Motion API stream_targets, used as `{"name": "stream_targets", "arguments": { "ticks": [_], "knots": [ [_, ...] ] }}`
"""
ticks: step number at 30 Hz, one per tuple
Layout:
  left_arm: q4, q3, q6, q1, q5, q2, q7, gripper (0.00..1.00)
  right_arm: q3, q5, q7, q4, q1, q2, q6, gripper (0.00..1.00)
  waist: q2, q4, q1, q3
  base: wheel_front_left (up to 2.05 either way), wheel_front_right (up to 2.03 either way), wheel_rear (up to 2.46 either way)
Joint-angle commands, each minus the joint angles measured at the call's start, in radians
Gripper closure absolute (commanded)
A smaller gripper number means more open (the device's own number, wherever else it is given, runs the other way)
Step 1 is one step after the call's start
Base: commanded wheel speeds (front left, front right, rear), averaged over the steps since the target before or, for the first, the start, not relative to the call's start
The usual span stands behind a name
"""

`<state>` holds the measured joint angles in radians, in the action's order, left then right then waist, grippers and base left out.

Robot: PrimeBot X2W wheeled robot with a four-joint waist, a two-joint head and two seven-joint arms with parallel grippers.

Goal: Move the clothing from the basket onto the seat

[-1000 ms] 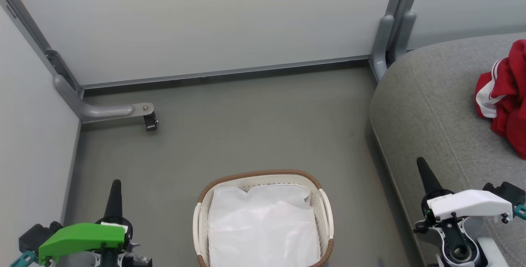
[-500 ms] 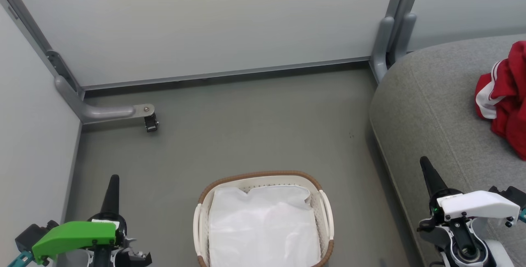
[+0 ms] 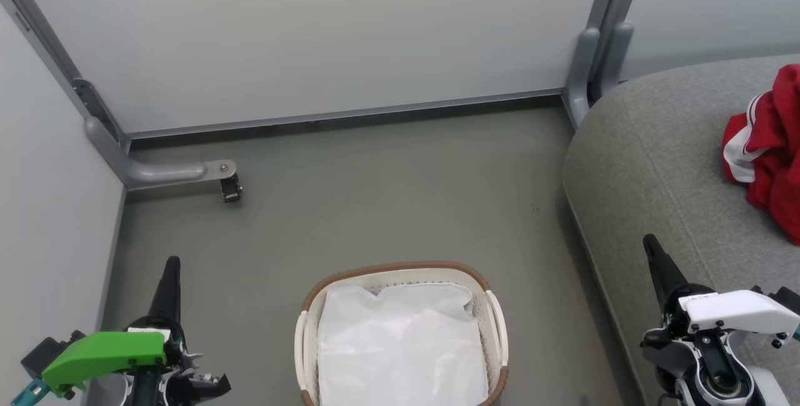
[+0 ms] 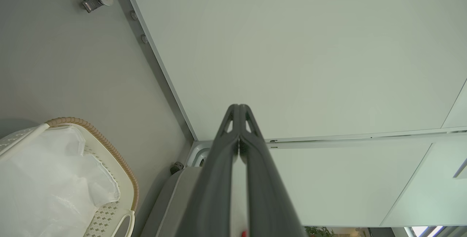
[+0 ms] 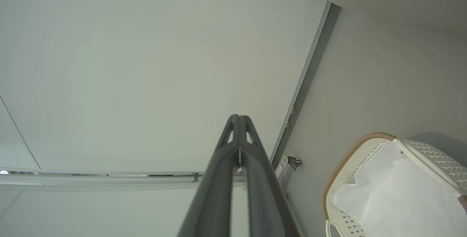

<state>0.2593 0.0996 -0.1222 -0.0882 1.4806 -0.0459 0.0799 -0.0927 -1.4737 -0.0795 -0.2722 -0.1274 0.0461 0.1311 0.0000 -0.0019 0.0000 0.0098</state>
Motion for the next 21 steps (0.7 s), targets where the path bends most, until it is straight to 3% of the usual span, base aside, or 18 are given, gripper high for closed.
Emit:
{"name": "stream_targets", "arguments": {
  "ticks": [1,21],
  "knots": [
    [-0.008,0.006,-0.004,-0.019,0.02,-0.007,0.006,1.0,-0.007,-0.022,-0.008,0.009,0.016,0.006,-0.001,1.0,0.0,0.0,0.0,0.0,0.0,0.0,0.0],
    [-0.016,0.017,-0.012,-0.026,0.134,-0.007,0.038,1.0,-0.024,-0.141,-0.038,0.031,0.025,0.007,-0.001,1.0,0.0,0.002,0.0,-0.007,0.0,0.0,0.0]
  ]
}}
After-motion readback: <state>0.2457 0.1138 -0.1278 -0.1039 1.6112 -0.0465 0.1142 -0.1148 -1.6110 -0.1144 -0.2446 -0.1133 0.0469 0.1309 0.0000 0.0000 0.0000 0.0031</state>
